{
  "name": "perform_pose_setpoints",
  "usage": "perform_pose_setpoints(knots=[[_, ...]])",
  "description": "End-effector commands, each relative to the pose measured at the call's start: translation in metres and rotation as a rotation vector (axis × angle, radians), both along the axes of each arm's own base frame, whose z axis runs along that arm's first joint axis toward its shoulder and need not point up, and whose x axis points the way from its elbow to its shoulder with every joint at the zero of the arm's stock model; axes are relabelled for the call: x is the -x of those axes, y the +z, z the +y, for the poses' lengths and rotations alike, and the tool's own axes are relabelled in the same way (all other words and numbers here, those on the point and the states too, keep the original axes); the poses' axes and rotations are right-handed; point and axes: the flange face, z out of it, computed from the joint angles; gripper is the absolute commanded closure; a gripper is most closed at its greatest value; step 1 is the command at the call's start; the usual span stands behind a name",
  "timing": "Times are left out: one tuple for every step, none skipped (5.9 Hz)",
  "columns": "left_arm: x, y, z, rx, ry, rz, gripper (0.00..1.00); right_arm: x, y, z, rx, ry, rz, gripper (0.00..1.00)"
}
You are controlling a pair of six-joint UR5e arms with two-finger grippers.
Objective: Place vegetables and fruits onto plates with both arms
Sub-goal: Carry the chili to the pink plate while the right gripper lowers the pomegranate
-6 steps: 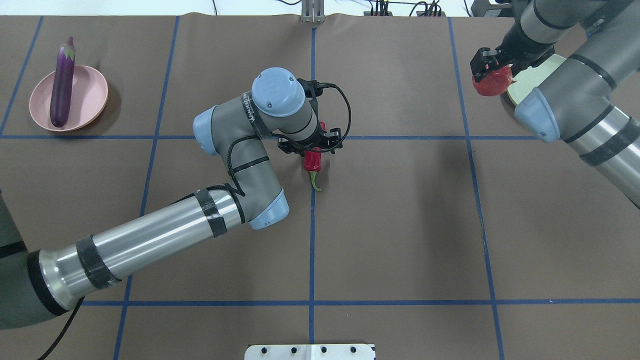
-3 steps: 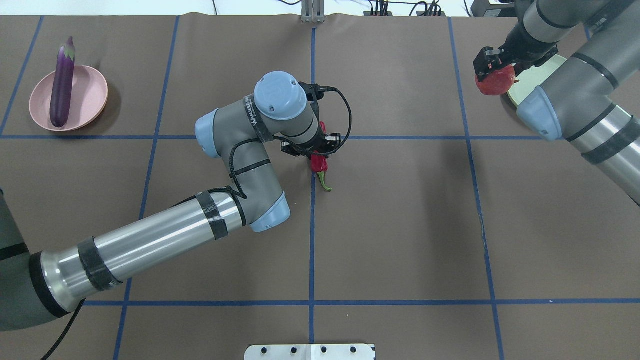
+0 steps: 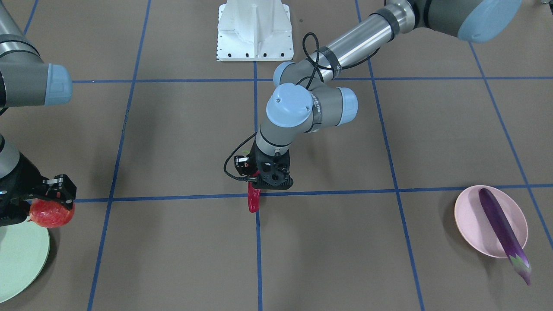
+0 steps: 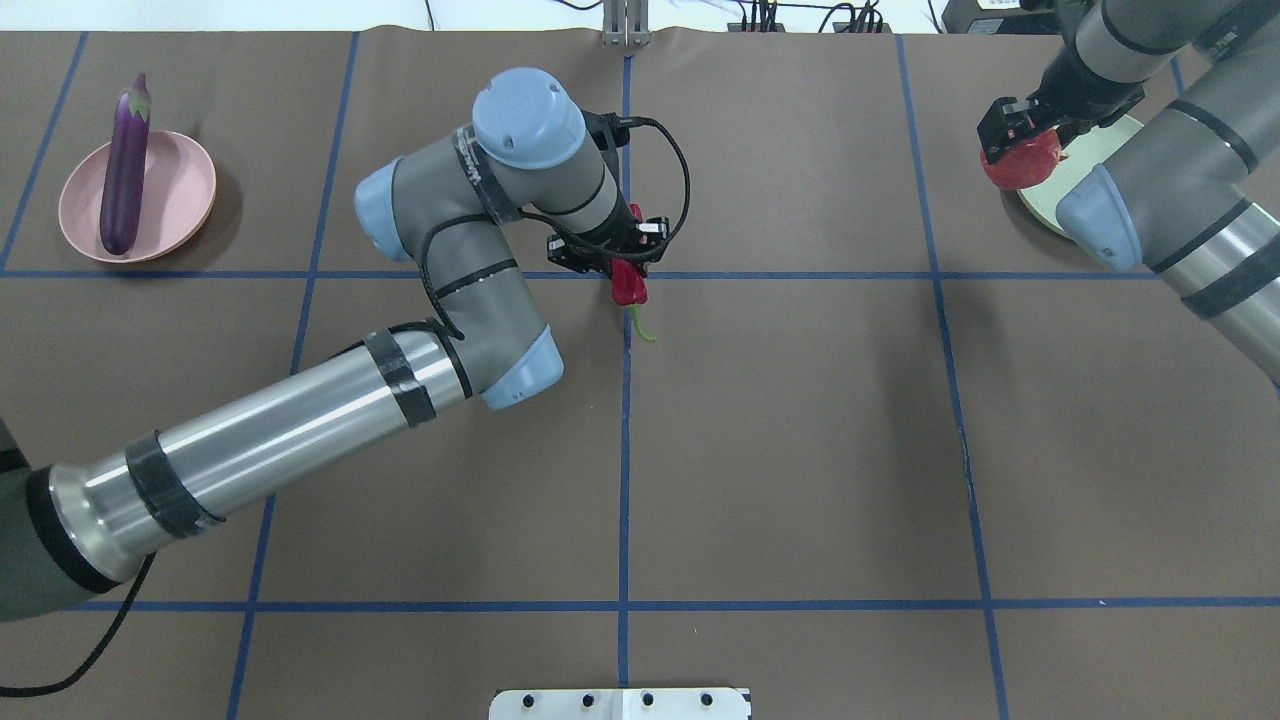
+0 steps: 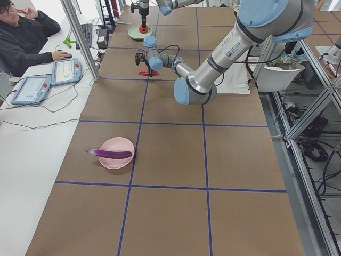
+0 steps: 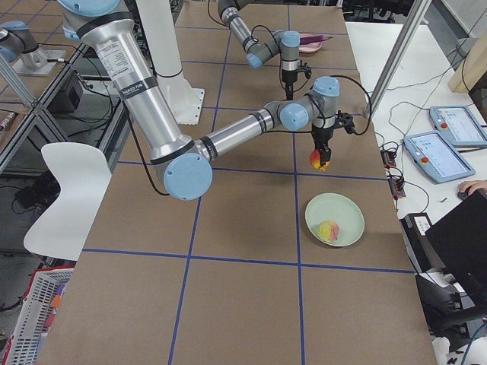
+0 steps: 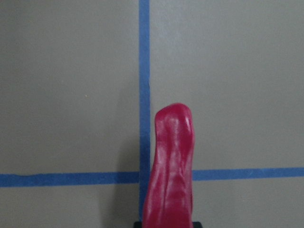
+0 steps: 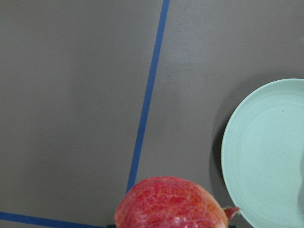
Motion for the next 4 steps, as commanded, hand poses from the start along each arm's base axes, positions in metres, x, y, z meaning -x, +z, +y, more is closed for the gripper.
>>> perform_pose_setpoints(knots=[[0.077,0.008,-0.059,0.079,-0.036,0.005,1.0,-0.006,0.049,-0.021,-0.05,-0.023,0.005,1.0],[0.124,0.025,-0.087,0.114,-0.058,0.016,1.0,-0.004,0.087,-0.029,-0.059,-0.021,0.006,1.0],[0.173,0.044,-0.114,0.091,-0.052,0.0,1.0,-0.007,0.117,-0.025,-0.063,-0.055,0.033,1.0],[0.229,0.081,-0.135,0.051,-0.026,-0.05,1.0,-0.034,0.143,-0.021,-0.079,-0.087,0.068,1.0]])
